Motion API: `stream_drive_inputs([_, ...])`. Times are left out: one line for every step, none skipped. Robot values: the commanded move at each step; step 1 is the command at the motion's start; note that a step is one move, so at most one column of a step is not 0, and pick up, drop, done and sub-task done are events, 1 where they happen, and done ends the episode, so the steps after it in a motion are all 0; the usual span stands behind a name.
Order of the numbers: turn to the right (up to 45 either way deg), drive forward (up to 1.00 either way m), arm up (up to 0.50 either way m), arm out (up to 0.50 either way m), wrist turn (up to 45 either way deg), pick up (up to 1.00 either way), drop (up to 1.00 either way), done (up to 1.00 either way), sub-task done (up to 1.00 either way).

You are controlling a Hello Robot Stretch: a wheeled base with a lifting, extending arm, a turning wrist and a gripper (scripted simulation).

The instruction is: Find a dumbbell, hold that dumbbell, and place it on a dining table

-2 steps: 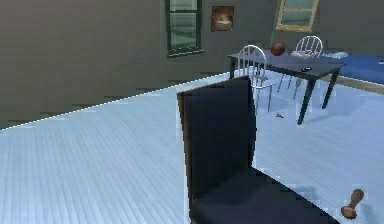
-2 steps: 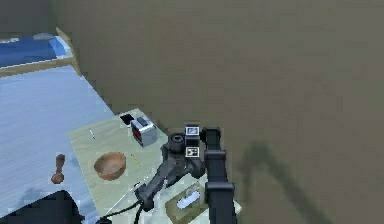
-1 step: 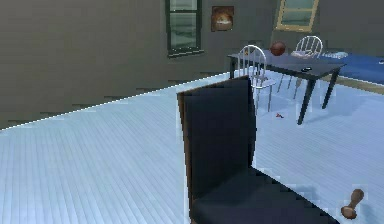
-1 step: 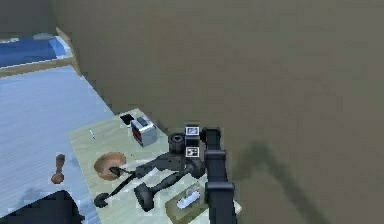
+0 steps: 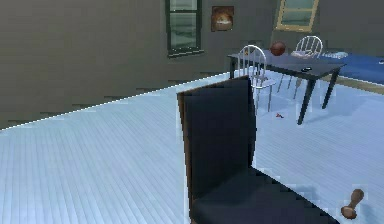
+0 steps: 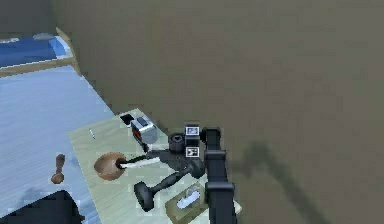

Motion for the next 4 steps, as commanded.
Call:
stream_drive_inputs([0.0,0.00,-0.30,0.00,0.0,0.00,0.00,0.00,0.00])
stream_drive_inputs([0.0,0.00,0.00,0.00,0.0,1.00,0.00,0.00,0.00])
stream_drive_inputs([0.0,0.00,0.10,0.00,0.0,0.00,0.00,0.00,0.00])
stream_drive_inputs([0.0,0.00,0.36,0.00,0.0,0.00,0.00,0.00,0.00])
